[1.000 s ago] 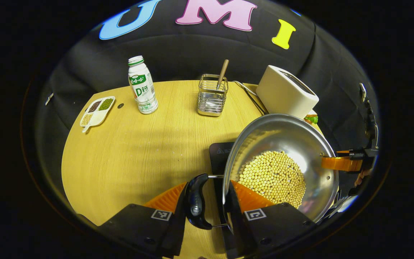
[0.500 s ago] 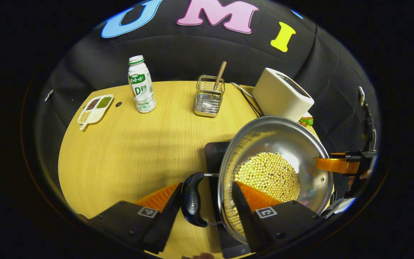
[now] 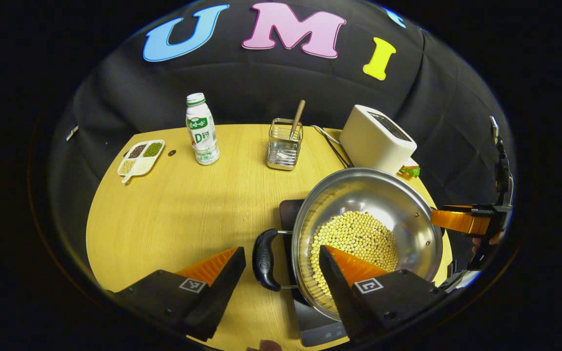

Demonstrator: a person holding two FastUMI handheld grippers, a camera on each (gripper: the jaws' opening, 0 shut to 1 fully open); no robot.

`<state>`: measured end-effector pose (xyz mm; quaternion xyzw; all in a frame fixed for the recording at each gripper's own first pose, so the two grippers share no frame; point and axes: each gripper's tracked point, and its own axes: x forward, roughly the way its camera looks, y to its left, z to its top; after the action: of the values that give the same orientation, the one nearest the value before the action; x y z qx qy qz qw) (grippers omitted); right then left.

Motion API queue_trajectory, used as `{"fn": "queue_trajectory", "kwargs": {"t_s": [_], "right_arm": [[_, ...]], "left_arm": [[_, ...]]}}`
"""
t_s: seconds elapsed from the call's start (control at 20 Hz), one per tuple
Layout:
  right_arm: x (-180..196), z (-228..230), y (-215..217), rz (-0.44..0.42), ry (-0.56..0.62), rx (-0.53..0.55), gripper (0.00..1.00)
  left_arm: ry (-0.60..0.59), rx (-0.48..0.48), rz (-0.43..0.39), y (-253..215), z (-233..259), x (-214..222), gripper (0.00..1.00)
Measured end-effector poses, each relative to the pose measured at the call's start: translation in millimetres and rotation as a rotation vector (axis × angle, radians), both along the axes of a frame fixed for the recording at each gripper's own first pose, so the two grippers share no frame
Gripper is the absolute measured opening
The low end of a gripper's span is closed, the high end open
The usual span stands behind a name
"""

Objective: First push the handle of the pot to place it horizontally, then grasp the pot with both hands and set it on the induction cooktop.

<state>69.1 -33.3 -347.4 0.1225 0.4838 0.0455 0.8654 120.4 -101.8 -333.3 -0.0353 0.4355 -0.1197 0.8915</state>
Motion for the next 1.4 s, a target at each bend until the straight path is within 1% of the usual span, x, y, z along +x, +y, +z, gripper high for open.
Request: {"fn": "queue_trajectory", "kwargs": {"t_s": [0.1, 0.4, 0.6, 0.75, 1.0, 1.15, 1.2, 1.3, 1.4], "right_arm": [[-1.2, 20.2, -4.0, -0.013, -0.069, -0.015, 0.99], [2.0, 91.7, -14.0, -0.065, -0.262, -0.062, 0.99], [3.6, 145.0, -16.2, -0.068, -0.401, -0.112, 0.99], [2.3, 195.2, -15.9, -0.072, -0.525, -0.139, 0.99], [-6.4, 273.7, -16.1, -0.116, -0.737, -0.17, 0.98], [-14.9, 319.4, -15.8, -0.136, -0.873, -0.213, 0.98], [-20.0, 331.2, -13.5, -0.138, -0.909, -0.228, 0.98], [-26.4, 349.9, -4.0, -0.138, -0.966, -0.245, 0.98], [-37.6, 360.7, 1.5, -0.135, -0.992, -0.25, 0.96]], "left_arm": [[-0.049, -0.002, 0.009, 3.6, 17.0, -4.0, 0.94], [-0.235, 0.013, -0.015, 8.2, 86.9, -17.2, 0.94], [-0.383, 0.002, -0.009, 13.8, 140.4, -24.1, 0.94], [-0.493, -0.015, 0.001, 16.1, 176.2, -31.9, 0.94], [-0.626, -0.04, 0.038, 25.8, 234.9, -52.1, 0.94], [-0.709, -0.067, 0.061, 34.6, 269.1, -63.7, 0.94], [-0.731, -0.081, 0.074, 39.6, 273.0, -64.6, 0.94], [-0.782, -0.101, 0.097, 49.2, 291.6, -72.6, 0.94], [-0.825, -0.098, 0.123, 60.8, 308.0, -79.0, 0.94]]}}
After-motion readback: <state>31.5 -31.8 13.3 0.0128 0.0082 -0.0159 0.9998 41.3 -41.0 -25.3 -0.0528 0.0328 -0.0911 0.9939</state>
